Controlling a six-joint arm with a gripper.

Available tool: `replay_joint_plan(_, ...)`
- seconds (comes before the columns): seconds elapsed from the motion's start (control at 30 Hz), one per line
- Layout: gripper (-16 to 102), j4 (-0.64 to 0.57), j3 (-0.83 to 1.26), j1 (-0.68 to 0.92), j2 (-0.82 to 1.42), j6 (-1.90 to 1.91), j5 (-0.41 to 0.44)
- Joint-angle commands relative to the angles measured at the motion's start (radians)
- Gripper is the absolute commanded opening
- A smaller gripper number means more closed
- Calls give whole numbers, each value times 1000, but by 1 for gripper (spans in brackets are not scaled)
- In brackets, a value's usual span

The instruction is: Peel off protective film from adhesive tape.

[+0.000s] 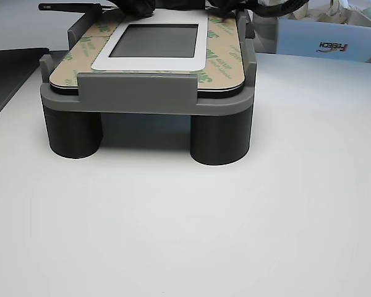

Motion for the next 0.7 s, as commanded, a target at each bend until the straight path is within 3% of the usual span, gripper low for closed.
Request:
replay_joint_plan(0.0,-11,-3,-23,-9,29,2,-3)
replay_joint_plan(0.67,-11,12,-25,3,40,23,-9)
